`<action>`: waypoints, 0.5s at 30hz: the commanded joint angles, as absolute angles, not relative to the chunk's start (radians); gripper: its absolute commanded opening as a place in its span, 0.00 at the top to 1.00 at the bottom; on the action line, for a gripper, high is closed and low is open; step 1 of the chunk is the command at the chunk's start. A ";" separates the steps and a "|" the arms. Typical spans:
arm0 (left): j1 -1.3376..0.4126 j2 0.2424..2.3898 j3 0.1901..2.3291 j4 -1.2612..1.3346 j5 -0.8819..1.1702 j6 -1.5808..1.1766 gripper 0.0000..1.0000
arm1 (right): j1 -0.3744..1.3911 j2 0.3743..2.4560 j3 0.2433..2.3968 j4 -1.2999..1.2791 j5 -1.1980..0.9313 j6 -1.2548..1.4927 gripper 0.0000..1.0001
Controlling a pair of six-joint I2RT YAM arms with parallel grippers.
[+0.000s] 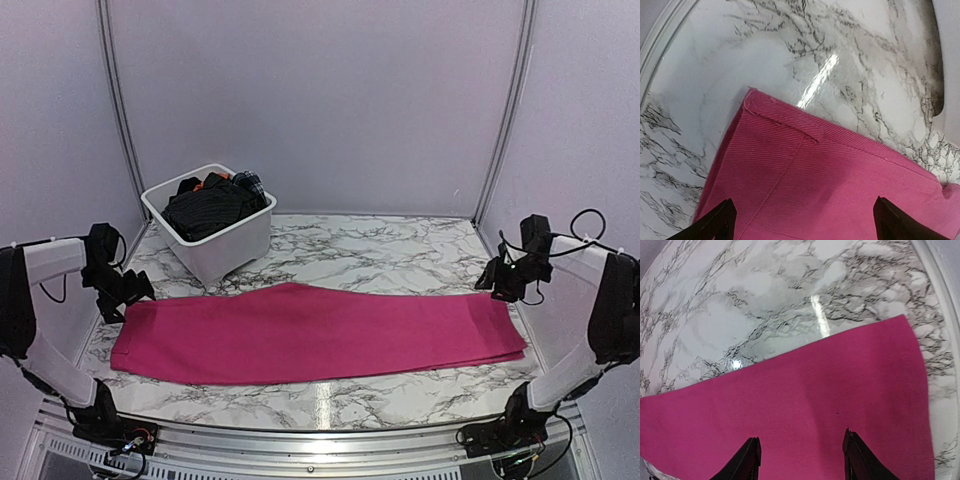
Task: Fold and stack the mixed laundry pile
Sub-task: Smooth out the flattened trousers at the center of the board.
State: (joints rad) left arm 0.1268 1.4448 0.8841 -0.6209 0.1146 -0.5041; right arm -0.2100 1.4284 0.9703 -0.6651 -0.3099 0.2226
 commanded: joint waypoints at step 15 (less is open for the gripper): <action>0.261 1.350 0.833 -0.653 0.125 -0.518 0.01 | -0.010 1.581 0.869 -0.523 -0.401 0.273 0.53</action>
